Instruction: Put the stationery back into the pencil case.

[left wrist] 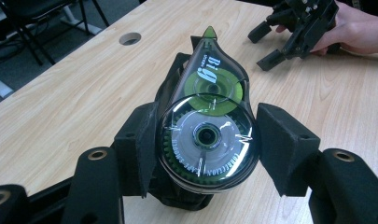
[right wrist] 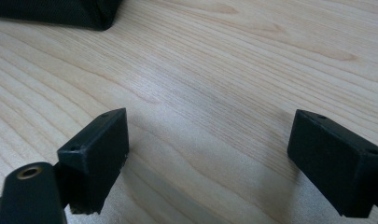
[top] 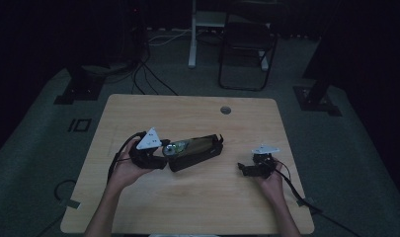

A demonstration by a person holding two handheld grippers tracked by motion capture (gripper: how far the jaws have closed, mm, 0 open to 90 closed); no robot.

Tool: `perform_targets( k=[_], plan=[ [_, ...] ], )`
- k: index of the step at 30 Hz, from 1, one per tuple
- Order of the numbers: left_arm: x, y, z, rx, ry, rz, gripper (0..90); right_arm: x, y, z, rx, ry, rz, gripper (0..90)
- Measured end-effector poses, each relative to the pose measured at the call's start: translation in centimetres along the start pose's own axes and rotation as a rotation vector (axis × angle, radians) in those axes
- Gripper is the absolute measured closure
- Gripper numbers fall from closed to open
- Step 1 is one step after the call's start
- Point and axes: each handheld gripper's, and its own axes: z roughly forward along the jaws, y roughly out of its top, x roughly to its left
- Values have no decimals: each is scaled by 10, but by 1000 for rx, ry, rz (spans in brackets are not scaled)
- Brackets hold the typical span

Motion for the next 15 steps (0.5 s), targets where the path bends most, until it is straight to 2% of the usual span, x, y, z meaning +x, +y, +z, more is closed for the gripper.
perform_targets(
  k=[15],
  plan=[
    [3,6,14,5,-7,-1,417,0,0,0,0,2,-1,125]
  ],
)
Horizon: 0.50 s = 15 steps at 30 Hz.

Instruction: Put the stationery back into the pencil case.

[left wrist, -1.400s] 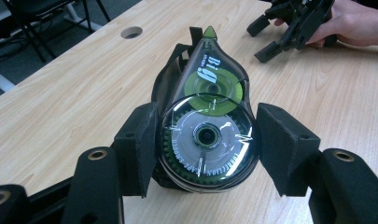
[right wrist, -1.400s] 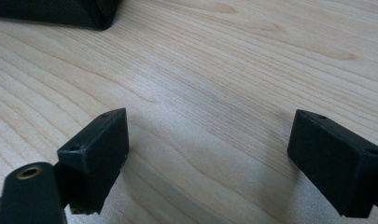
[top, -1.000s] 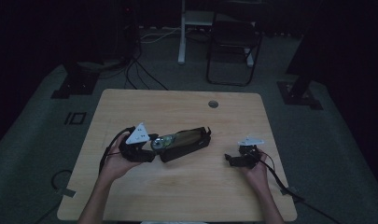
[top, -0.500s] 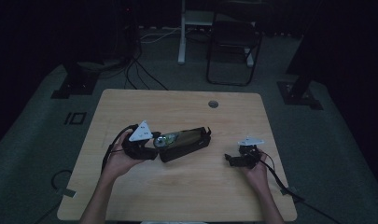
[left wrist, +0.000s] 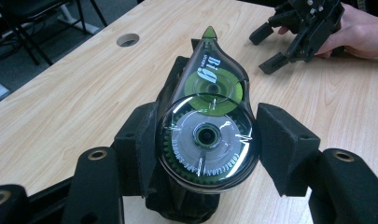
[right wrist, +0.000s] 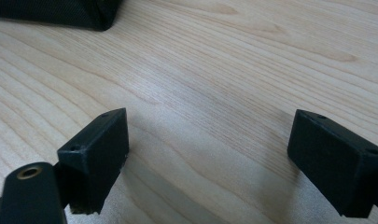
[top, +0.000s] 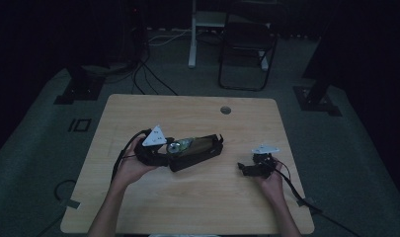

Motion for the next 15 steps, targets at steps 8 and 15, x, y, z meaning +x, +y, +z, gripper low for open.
perform_targets(
  k=[8,15],
  plan=[
    [1,3,5,-6,-4,-2,417,0,0,0,0,0,-1,124],
    [2,4,9,-6,5,0,417,0,0,0,0,0,-1,125]
  ],
)
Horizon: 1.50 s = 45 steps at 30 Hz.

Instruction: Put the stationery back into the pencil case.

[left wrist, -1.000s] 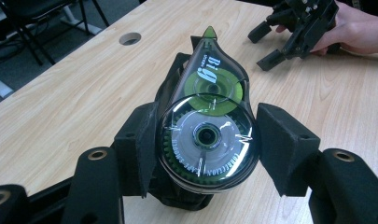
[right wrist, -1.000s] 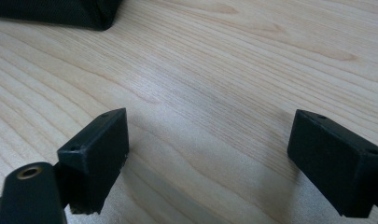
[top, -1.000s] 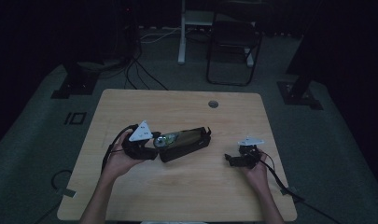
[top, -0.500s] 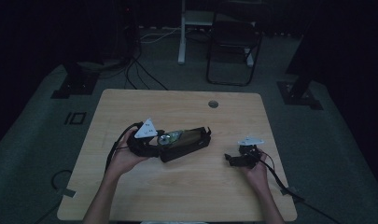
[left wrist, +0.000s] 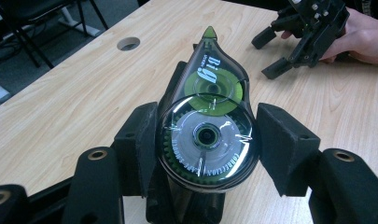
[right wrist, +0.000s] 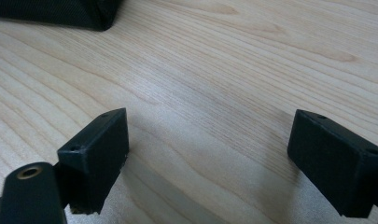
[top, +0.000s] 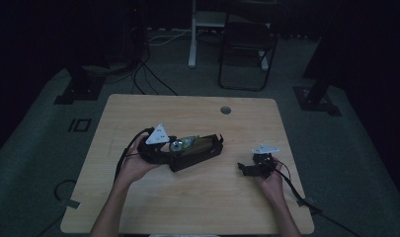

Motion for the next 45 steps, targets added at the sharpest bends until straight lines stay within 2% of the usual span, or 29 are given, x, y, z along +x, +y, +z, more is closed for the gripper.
perform_targets(
  k=[22,45],
  plan=[
    [1,3,15,-5,5,-2,417,0,0,0,0,0,1,125],
    [0,3,27,14,9,3,417,0,0,0,0,0,3,125]
  ],
)
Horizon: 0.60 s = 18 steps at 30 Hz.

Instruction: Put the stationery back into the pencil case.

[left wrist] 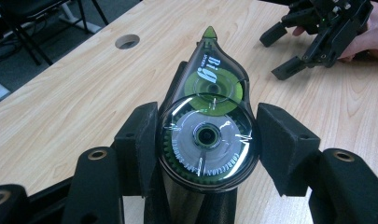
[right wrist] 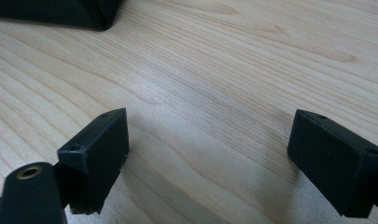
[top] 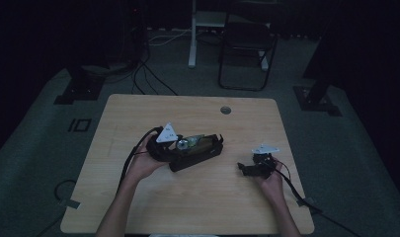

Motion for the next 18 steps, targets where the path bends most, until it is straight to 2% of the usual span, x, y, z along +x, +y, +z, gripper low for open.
perform_targets(
  k=[18],
  plan=[
    [2,0,6,9,9,-5,417,0,0,0,0,0,0,125]
  ],
)
